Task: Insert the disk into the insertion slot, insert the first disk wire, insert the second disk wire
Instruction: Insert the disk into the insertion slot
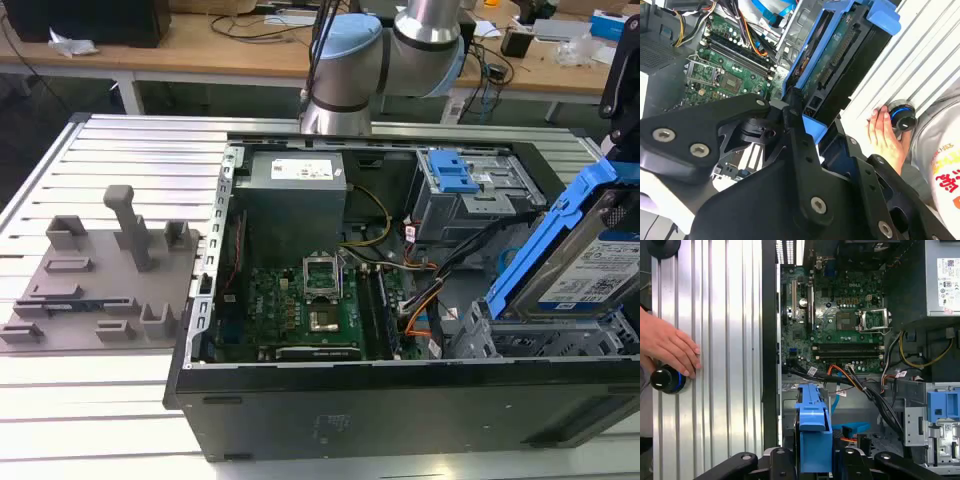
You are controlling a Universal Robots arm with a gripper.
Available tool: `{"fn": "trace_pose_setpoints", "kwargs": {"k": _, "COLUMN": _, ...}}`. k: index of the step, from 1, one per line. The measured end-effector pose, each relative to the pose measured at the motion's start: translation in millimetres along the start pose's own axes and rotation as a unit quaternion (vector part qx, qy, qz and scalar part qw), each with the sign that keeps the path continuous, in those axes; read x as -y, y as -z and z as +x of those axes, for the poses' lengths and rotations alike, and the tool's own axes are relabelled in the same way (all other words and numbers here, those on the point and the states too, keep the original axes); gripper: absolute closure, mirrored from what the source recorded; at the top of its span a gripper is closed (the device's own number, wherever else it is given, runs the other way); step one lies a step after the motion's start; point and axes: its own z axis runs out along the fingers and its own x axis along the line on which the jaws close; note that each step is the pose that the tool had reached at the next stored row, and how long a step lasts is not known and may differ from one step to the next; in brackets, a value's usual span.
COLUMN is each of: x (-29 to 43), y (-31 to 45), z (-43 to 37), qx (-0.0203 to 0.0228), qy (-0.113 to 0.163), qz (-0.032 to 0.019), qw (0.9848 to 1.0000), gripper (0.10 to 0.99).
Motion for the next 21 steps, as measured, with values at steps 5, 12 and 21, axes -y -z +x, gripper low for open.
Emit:
{"fn": "trace_pose_setpoints", "kwargs": {"k": 5, "x": 0.0, "y": 0.0, "z": 0.0, "qx": 0.0, "qy": 0.0, "qz": 0.0, "qw": 1.0, "gripper": 0.722}}
{"fn": "trace_pose_setpoints", "kwargs": {"k": 12, "x": 0.0, "y": 0.0, "z": 0.0, "qx": 0.0, "qy": 0.0, "qz": 0.0, "qw": 1.0, "gripper": 0.722}}
{"fn": "trace_pose_setpoints", "kwargs": {"k": 21, "x": 0.0, "y": 0.0, "z": 0.5, "qx": 0.0237, "qy": 0.001, "qz": -0.0004, "qw": 0.9997, "gripper": 0.722}}
